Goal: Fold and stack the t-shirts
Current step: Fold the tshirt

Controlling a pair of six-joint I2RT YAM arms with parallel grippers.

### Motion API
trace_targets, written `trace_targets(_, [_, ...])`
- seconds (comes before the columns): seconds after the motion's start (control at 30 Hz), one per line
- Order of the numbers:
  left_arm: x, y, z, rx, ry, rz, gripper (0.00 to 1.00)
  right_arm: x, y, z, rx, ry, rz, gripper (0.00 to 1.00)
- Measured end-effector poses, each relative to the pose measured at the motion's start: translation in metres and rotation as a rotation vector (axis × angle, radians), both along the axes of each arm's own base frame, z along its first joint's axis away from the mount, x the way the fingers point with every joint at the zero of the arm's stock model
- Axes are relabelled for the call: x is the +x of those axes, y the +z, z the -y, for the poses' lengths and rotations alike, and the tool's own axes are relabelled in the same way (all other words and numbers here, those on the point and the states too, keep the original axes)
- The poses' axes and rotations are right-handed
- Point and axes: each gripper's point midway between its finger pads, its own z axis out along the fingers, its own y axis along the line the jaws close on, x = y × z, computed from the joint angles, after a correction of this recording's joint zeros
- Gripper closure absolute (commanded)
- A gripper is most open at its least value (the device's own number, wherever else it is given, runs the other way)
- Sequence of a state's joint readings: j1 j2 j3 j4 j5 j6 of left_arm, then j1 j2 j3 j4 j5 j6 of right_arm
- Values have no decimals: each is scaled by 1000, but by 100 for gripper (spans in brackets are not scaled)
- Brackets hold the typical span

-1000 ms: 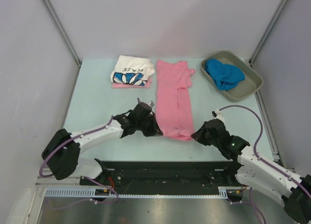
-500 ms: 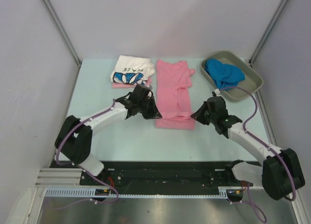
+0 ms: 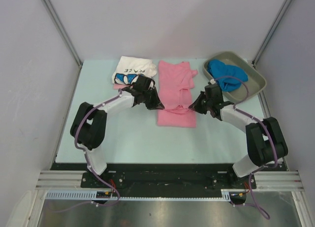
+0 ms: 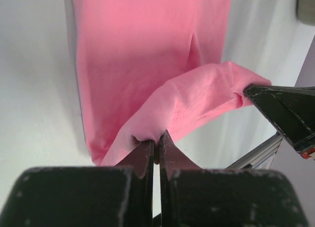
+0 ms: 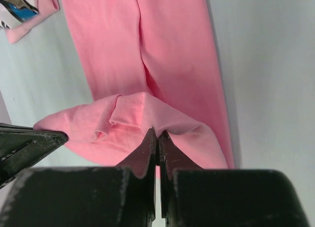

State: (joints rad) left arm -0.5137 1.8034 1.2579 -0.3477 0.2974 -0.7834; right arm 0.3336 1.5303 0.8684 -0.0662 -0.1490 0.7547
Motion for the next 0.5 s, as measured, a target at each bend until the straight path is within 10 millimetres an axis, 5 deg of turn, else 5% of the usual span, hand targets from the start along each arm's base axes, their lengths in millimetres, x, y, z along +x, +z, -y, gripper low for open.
trace_targets(0.37, [55, -10, 0, -23, 21, -3, 95, 49, -10, 0, 19, -18, 7, 100])
trace_targets(0.43, [62, -14, -1, -23, 27, -8, 68, 60, -13, -1, 23, -21, 8, 89])
trace_targets(0.47, [66, -15, -1, -21, 27, -6, 25, 64, -14, 0, 25, -25, 8, 75])
trace_targets(0.5, [71, -16, -1, -21, 28, -10, 0, 68, -16, 1, 28, -30, 4, 45])
